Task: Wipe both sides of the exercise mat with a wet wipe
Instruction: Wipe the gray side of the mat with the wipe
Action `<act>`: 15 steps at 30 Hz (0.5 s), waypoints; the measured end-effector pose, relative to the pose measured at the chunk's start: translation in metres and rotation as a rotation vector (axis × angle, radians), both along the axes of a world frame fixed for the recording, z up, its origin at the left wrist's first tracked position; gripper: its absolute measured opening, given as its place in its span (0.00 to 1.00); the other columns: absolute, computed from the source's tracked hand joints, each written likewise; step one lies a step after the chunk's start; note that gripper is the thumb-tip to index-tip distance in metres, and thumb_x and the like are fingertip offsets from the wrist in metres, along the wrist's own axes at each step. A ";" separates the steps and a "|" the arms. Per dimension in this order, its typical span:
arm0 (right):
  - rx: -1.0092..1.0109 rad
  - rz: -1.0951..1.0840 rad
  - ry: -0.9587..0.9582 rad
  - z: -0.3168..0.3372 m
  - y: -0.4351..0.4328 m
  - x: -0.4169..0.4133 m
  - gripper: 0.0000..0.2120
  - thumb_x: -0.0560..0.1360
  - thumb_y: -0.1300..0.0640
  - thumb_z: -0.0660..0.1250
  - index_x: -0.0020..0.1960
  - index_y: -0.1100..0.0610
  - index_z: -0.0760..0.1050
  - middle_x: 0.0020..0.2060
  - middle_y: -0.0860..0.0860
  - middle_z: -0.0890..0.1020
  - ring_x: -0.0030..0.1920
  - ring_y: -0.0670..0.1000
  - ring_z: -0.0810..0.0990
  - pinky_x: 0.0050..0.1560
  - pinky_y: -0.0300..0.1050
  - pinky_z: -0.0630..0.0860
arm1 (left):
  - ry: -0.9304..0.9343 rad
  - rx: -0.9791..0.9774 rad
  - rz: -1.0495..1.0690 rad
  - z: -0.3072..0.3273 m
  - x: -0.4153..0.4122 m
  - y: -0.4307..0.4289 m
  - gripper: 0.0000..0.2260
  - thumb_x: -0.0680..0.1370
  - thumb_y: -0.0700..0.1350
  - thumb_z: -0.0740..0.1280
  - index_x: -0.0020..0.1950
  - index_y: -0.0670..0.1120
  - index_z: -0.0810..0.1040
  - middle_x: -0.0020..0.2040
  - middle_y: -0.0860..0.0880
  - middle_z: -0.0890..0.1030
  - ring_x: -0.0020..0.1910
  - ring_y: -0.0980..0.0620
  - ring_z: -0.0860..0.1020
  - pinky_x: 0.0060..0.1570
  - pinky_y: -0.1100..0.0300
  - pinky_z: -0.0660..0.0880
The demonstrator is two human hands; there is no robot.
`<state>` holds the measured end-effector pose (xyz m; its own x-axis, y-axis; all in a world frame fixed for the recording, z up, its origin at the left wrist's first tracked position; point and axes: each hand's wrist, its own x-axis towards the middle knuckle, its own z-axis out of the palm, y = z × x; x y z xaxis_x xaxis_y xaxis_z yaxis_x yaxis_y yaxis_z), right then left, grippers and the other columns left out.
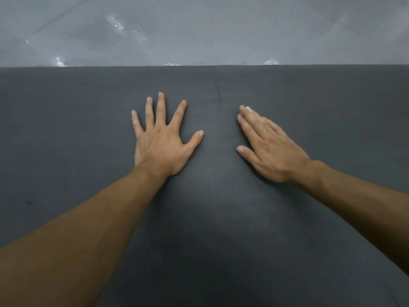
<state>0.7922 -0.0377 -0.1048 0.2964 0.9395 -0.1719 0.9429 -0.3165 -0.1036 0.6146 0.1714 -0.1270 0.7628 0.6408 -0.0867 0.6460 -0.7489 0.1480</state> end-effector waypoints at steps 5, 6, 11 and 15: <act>-0.020 -0.293 -0.021 0.002 -0.001 0.063 0.38 0.85 0.37 0.45 0.85 0.60 0.47 0.85 0.55 0.46 0.84 0.52 0.45 0.82 0.50 0.45 | 0.006 0.013 -0.001 -0.001 -0.001 0.002 0.38 0.77 0.76 0.42 0.84 0.61 0.45 0.85 0.47 0.42 0.83 0.42 0.40 0.77 0.32 0.40; -0.019 -0.361 -0.016 0.002 0.001 0.071 0.38 0.85 0.37 0.47 0.84 0.62 0.47 0.85 0.56 0.46 0.84 0.53 0.46 0.82 0.51 0.46 | 0.007 0.014 -0.004 -0.001 -0.001 0.002 0.38 0.77 0.76 0.41 0.84 0.61 0.45 0.85 0.47 0.42 0.83 0.42 0.39 0.77 0.31 0.40; 0.002 -0.511 0.040 0.001 0.033 0.071 0.37 0.86 0.39 0.51 0.84 0.64 0.49 0.84 0.57 0.45 0.84 0.55 0.44 0.83 0.54 0.45 | 0.010 0.014 -0.014 0.000 -0.001 0.002 0.38 0.77 0.76 0.40 0.84 0.61 0.44 0.85 0.47 0.41 0.83 0.42 0.39 0.78 0.32 0.41; 0.037 -0.404 0.093 0.000 0.079 0.044 0.35 0.86 0.42 0.51 0.84 0.63 0.50 0.85 0.56 0.46 0.84 0.55 0.42 0.83 0.52 0.42 | 0.009 0.002 -0.019 0.001 -0.001 0.002 0.38 0.77 0.76 0.40 0.84 0.60 0.43 0.85 0.47 0.41 0.83 0.42 0.39 0.78 0.32 0.41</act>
